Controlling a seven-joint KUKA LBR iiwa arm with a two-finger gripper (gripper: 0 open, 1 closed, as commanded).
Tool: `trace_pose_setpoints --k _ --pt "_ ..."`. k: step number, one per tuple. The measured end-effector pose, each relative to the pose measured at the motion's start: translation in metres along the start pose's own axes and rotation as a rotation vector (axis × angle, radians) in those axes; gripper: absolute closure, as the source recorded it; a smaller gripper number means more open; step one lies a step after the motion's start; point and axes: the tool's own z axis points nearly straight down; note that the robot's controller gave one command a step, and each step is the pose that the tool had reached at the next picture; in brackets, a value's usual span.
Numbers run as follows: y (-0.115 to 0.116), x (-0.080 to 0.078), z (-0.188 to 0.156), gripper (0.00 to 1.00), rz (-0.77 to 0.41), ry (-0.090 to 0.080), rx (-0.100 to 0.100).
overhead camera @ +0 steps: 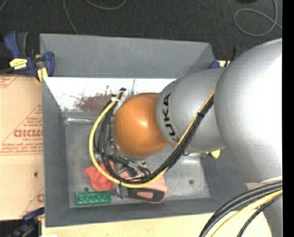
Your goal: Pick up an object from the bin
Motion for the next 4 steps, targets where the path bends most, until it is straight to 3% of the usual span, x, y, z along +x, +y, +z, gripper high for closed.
trace_pose_setpoints --k 1,3,4 --pt "-0.031 0.021 0.028 1.00 -0.309 -0.012 0.001" --pt "-0.021 0.019 0.028 1.00 -0.352 -0.011 0.005" --pt "0.032 0.005 0.025 1.00 -0.535 -0.016 0.001"
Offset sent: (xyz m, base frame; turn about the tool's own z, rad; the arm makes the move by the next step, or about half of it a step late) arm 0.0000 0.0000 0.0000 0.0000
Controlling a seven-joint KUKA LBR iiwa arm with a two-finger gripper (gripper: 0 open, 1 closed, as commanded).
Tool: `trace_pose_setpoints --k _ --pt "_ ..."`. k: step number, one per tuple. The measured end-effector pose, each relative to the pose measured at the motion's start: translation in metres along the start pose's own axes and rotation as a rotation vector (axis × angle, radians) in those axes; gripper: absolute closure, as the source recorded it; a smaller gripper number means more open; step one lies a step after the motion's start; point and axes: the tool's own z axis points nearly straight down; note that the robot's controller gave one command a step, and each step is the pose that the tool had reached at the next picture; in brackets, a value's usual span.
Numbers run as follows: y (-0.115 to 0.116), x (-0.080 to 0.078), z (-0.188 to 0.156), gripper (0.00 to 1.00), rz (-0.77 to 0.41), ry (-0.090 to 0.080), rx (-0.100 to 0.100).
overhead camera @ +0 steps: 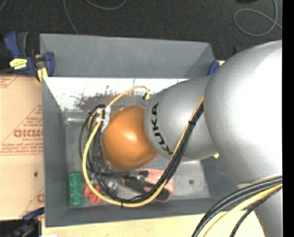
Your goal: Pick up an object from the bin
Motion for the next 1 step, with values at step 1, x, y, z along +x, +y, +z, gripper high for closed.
trace_pose_setpoints --k 1 --pt "0.0000 0.0000 0.0000 1.00 0.001 0.000 0.000"
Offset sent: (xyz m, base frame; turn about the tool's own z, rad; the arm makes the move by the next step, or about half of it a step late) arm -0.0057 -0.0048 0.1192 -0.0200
